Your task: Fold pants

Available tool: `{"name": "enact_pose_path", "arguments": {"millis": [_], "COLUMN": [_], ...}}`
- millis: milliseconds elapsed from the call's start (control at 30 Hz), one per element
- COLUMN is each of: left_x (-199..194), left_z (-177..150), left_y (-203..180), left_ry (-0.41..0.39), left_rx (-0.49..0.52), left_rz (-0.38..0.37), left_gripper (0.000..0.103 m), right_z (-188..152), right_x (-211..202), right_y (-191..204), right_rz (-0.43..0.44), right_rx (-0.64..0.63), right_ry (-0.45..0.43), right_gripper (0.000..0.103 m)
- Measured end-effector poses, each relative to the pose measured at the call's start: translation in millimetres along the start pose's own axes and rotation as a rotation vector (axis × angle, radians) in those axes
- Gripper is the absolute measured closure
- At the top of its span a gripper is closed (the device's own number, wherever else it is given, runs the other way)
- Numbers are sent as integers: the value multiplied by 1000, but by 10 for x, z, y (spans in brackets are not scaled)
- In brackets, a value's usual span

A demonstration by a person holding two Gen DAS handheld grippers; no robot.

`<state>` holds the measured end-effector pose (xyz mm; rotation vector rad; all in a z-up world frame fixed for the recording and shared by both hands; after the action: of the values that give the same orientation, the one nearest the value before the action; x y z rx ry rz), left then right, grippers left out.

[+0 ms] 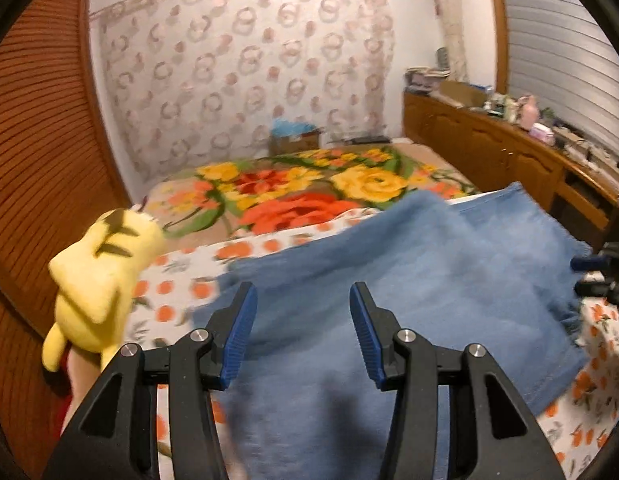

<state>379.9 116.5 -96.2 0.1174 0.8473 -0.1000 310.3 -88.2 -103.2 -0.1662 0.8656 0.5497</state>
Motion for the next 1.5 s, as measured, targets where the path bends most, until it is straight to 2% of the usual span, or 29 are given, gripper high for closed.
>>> {"name": "enact_pose_path", "arguments": {"millis": [233, 367, 433, 567, 600, 667, 767, 800, 867, 967, 1033, 1100, 1200, 1267, 1300, 1367, 1433, 1500], "left_x": [333, 544, 604, 625, 612, 575, 486, 446, 300, 98, 98, 203, 390, 404, 386, 323, 260, 186], "left_z": [-103, -161, -207, -237, -230, -210, -175, -149, -65, 73, 155, 225, 241, 218, 213, 195, 190, 220], "left_y": [431, 534, 547, 554, 551, 542, 469, 458, 423, 395, 415, 451, 454, 474, 484, 498, 500, 470], "left_ry": [74, 127, 147, 148, 144, 126, 100, 84, 34, -35, -35, -10, 40, 48, 40, 23, 13, -8], "left_rx": [-46, -58, -65, -65, -69, -67, -47, -43, -37, -39, -41, -46, -43, -55, -62, -82, -90, -90], "left_rz": [3, 11, -13, -29, -37, -58, -66, -57, -37, -21, -11, 15, 37, 44, 41, 20, 24, 35], "left_gripper": [54, 54, 54, 54, 56, 73, 86, 87, 88, 89, 89, 89, 82, 69, 66, 52, 52, 52], "right_z": [547, 844, 993, 1110, 1113, 1171, 1215, 1235, 1234, 1233, 1220, 1222, 1164, 1135, 1126, 1133, 1159, 1191], "right_x": [348, 672, 852, 1157, 1206, 1272, 1293, 1287, 1257, 1168, 1108, 1125, 1249, 1287, 1264, 1189, 1126, 1021], "right_y": [102, 47, 8, -74, -95, -134, -177, -159, -140, -91, -116, -143, -155, -178, -190, -204, -209, -131], "right_rz": [22, 39, 32, 44, 50, 64, 83, 89, 96, 99, 92, 91, 52, 34, 26, 7, -23, -24], "right_rx": [-59, -55, -56, -29, -21, -9, -1, -1, -13, -24, 3, 31, 39, 42, 38, 28, 22, 6], "right_ry": [23, 53, 73, 129, 138, 150, 147, 144, 133, 79, 49, 51, 85, 105, 96, 74, 48, 11], "right_gripper": [52, 52, 52, 52, 52, 52, 52, 53, 85, 96, 96, 96, 95, 84, 83, 73, 67, 66]}}
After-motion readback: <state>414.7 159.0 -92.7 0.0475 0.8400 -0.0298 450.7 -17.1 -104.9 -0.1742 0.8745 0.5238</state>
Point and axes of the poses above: each gripper's, at about its wrist camera, not at the fingertips, and x roughly the way its jaws point, y to its left, z to its top, the point moved 8 cm from there along x, roughly the way its jaws point, and after that the axes turned 12 degrees about y, right-handed, at the moved point
